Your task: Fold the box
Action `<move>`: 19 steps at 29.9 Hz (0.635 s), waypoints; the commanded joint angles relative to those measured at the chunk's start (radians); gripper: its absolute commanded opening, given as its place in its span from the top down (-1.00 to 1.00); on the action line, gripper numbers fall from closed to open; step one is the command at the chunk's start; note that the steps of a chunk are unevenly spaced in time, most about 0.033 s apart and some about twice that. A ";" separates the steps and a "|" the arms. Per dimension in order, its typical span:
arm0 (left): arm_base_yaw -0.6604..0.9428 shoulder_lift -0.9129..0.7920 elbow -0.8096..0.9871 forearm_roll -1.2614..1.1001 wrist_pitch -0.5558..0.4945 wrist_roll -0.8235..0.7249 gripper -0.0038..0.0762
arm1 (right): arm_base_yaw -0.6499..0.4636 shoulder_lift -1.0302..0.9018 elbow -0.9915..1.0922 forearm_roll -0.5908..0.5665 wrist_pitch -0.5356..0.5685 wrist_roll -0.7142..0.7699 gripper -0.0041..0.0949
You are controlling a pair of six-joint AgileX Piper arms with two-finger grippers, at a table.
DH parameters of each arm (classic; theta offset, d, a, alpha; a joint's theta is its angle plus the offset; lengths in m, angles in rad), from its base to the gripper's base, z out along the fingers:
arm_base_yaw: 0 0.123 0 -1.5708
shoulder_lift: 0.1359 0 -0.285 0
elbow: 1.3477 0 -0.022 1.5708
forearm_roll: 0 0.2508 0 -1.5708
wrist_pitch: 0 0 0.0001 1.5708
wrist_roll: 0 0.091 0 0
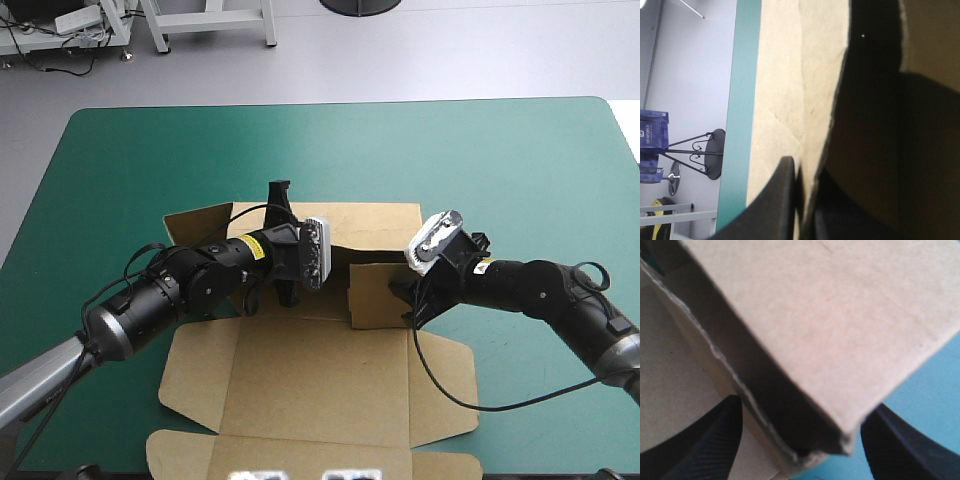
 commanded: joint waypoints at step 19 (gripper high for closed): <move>-0.030 -0.001 -0.071 -0.146 0.175 -0.048 0.86 | 0.014 0.019 -0.027 0.135 -0.058 0.096 0.38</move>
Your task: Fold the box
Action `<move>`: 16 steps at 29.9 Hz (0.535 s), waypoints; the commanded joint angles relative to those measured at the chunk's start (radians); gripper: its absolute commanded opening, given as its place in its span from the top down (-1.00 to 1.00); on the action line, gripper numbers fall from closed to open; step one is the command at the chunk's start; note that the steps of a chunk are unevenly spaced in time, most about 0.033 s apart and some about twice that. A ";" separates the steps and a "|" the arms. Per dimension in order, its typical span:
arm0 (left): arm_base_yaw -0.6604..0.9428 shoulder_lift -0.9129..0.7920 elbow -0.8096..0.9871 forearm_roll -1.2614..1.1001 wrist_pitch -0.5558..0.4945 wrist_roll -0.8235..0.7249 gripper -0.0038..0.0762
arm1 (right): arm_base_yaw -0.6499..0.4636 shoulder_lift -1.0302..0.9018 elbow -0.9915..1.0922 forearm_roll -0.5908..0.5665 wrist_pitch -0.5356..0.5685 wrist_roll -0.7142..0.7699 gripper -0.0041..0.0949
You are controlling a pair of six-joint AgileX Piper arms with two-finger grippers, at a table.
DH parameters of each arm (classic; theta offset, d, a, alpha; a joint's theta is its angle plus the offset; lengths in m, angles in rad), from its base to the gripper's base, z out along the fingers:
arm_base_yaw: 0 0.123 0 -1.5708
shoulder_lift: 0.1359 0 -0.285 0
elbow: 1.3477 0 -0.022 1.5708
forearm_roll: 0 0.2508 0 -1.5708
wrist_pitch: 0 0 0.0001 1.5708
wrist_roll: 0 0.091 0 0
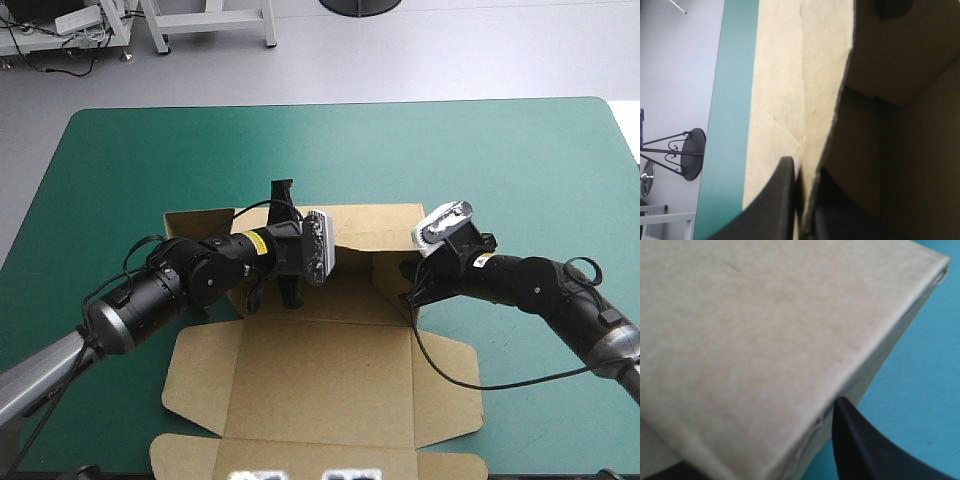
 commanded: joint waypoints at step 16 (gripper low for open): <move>-0.048 -0.014 -0.016 -0.121 0.112 0.011 0.86 | 0.080 0.014 -0.030 0.117 -0.037 -0.015 0.97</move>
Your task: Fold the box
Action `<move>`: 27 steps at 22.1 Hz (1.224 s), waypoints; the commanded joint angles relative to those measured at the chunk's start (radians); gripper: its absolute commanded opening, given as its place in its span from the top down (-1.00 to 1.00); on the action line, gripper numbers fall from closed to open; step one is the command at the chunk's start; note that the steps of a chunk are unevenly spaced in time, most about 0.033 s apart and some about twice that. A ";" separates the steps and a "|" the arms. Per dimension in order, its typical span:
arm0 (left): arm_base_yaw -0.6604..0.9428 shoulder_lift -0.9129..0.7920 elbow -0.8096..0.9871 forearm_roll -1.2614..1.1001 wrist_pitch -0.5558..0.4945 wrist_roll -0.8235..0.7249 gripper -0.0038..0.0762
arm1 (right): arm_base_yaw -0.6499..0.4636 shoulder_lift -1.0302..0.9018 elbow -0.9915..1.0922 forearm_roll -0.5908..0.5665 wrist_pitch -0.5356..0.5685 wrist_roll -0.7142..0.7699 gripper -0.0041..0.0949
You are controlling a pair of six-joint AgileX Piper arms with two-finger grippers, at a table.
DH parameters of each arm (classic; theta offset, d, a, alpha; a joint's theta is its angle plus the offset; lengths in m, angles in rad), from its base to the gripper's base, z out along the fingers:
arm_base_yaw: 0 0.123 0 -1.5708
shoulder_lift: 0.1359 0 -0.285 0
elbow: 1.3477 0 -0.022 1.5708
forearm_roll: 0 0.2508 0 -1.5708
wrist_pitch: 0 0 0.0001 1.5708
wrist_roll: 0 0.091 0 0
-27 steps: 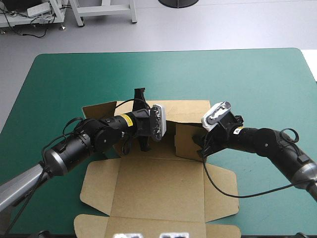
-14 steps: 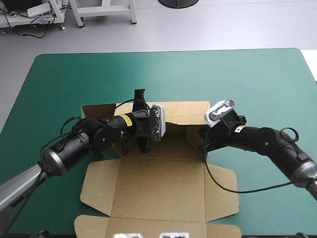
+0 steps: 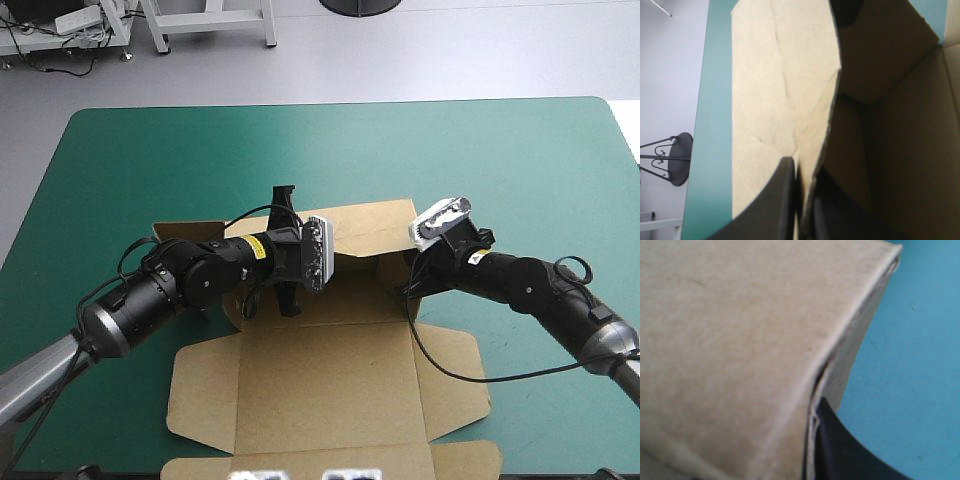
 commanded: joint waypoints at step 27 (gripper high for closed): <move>-0.216 -0.310 -0.057 0.232 0.287 -0.693 0.08 | 0.045 -0.004 -0.043 0.093 0.015 0.034 0.97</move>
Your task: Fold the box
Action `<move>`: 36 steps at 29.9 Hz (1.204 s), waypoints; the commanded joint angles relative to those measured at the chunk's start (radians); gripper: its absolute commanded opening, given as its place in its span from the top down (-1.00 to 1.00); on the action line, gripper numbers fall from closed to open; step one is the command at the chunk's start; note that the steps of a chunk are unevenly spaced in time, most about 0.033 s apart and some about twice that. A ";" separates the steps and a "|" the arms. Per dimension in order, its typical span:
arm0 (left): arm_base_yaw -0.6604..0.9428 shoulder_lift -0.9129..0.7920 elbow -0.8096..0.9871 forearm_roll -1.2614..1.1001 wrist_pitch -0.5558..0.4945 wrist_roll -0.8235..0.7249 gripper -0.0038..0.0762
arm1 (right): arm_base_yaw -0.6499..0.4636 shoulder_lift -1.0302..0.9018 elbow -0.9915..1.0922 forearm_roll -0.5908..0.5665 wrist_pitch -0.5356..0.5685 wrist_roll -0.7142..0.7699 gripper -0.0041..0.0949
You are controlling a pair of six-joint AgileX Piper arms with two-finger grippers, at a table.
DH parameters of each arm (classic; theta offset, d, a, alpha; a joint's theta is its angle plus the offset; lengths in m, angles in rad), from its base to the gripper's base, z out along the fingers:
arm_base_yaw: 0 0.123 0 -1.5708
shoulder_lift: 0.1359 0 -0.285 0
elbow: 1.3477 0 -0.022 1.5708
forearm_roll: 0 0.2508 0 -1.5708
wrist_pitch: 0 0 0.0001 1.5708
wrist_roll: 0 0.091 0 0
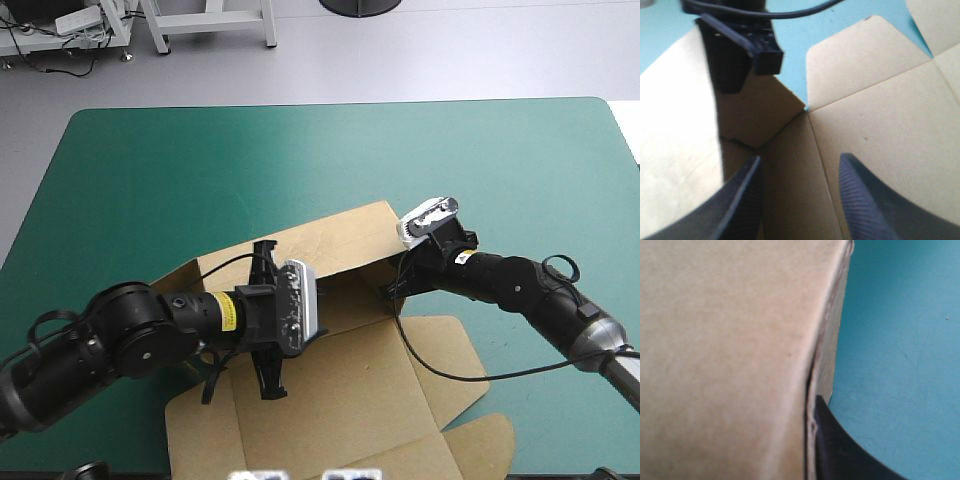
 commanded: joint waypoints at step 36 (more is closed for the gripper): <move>1.133 0.009 -0.233 -0.093 0.054 -0.339 0.07 | 0.005 -0.085 -0.032 -0.382 0.057 0.343 0.97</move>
